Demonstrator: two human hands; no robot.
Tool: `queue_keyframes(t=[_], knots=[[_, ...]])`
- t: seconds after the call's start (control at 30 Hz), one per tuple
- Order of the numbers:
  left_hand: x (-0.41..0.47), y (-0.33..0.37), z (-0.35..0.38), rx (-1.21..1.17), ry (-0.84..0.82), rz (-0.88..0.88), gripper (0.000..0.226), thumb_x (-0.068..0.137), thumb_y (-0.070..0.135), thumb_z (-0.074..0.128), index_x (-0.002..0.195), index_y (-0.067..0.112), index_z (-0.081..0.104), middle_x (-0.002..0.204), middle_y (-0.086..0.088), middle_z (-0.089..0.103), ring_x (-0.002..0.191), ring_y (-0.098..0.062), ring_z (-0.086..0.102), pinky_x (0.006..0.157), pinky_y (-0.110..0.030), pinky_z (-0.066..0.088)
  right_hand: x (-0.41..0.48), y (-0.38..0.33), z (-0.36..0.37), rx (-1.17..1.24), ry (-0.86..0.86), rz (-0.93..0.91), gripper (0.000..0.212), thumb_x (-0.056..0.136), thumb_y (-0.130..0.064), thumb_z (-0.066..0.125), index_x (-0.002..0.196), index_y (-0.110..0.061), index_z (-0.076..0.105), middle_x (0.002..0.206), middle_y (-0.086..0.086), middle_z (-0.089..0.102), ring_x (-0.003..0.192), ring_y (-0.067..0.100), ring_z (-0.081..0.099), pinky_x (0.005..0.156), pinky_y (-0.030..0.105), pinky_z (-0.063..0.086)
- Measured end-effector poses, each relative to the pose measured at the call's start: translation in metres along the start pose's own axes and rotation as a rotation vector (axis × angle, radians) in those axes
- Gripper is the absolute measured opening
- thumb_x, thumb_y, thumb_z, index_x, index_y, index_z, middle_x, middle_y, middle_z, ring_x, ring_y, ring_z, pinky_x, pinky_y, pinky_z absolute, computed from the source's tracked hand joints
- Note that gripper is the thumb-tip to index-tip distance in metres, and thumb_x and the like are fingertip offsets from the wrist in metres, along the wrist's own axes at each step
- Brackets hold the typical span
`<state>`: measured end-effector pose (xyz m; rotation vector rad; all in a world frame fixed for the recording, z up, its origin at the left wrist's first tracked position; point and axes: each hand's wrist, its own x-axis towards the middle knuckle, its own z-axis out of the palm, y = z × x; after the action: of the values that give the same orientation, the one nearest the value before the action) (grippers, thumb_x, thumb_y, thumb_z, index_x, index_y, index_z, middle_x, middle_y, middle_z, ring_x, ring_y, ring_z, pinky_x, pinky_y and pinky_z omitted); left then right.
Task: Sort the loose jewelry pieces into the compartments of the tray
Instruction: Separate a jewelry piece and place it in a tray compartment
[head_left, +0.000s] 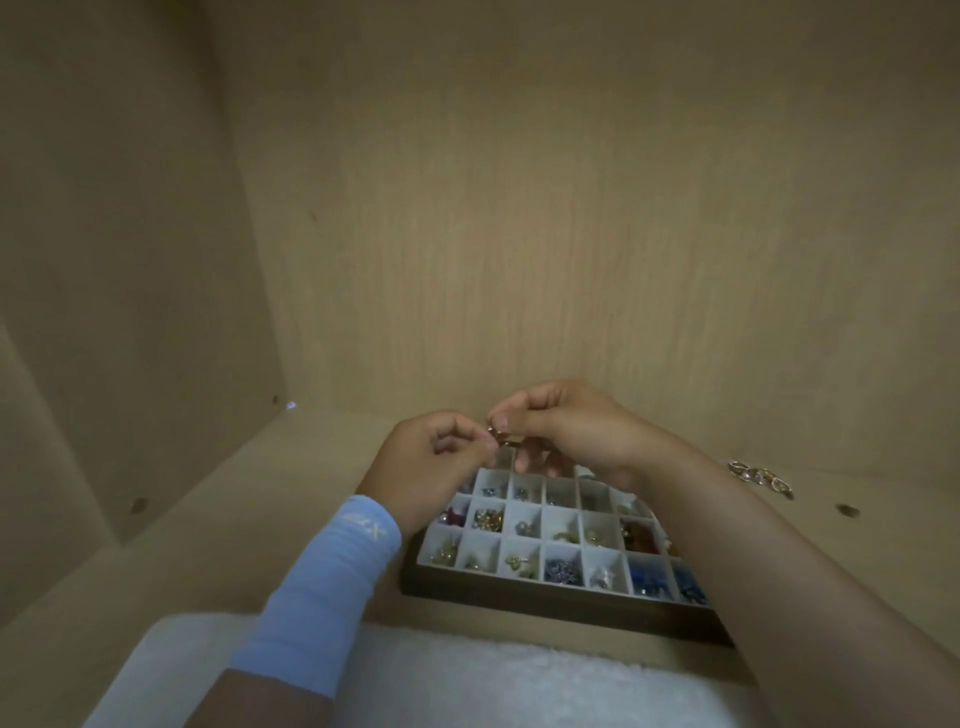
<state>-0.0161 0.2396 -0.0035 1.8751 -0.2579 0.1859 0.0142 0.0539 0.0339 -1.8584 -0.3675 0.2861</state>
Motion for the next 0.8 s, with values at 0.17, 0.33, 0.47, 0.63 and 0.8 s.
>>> queue_keyframes(t=[0.17, 0.33, 0.47, 0.63, 0.8], knots=[[0.0, -0.012, 0.006, 0.413, -0.151, 0.142, 0.006, 0.08, 0.033, 0.071, 0.075, 0.035, 0.073, 0.073, 0.018, 0.065, 0.075, 0.001, 0.054, 0.072, -0.022, 0.045, 0.005, 0.012, -0.013, 0.001, 0.037, 0.057, 0.011, 0.096, -0.017, 0.064, 0.102, -0.009, 0.071, 0.089, 0.007, 0.077, 0.059, 0.015, 0.068, 0.046, 0.024, 0.047], [0.002, 0.0, 0.016, 0.775, -0.271, 0.23, 0.011, 0.081, 0.048, 0.069, 0.087, 0.043, 0.076, 0.081, 0.019, 0.054, 0.095, -0.008, 0.046, 0.085, -0.027, 0.039, 0.008, 0.021, -0.023, -0.027, 0.085, 0.066, 0.009, 0.096, -0.018, 0.065, 0.099, -0.013, 0.072, 0.086, 0.004, 0.077, 0.056, 0.015, 0.065, 0.042, 0.022, 0.044], [0.011, 0.014, 0.026, 0.974, -0.38, 0.14, 0.018, 0.08, 0.053, 0.067, 0.09, 0.042, 0.077, 0.09, 0.022, 0.072, 0.089, -0.006, 0.061, 0.084, -0.025, 0.046, 0.011, 0.024, -0.019, -0.06, 0.077, 0.052, 0.01, 0.094, -0.022, 0.068, 0.099, -0.015, 0.073, 0.088, 0.003, 0.077, 0.057, 0.014, 0.066, 0.043, 0.022, 0.045], [0.017, 0.02, 0.038, 1.073, -0.383, 0.108, 0.016, 0.081, 0.044, 0.068, 0.087, 0.033, 0.078, 0.088, 0.014, 0.073, 0.084, -0.011, 0.066, 0.084, -0.03, 0.053, 0.012, 0.024, -0.017, -0.045, 0.069, 0.028, 0.007, 0.094, -0.021, 0.068, 0.095, -0.017, 0.074, 0.083, 0.001, 0.077, 0.055, 0.014, 0.064, 0.043, 0.022, 0.045], [0.018, 0.013, 0.026, 0.874, -0.459, 0.032, 0.01, 0.08, 0.042, 0.073, 0.085, 0.035, 0.08, 0.087, 0.02, 0.073, 0.083, -0.004, 0.064, 0.084, -0.03, 0.054, 0.009, 0.021, -0.02, -0.053, 0.082, 0.01, 0.008, 0.094, -0.022, 0.068, 0.097, -0.017, 0.073, 0.088, 0.002, 0.078, 0.055, 0.013, 0.065, 0.043, 0.022, 0.046]])
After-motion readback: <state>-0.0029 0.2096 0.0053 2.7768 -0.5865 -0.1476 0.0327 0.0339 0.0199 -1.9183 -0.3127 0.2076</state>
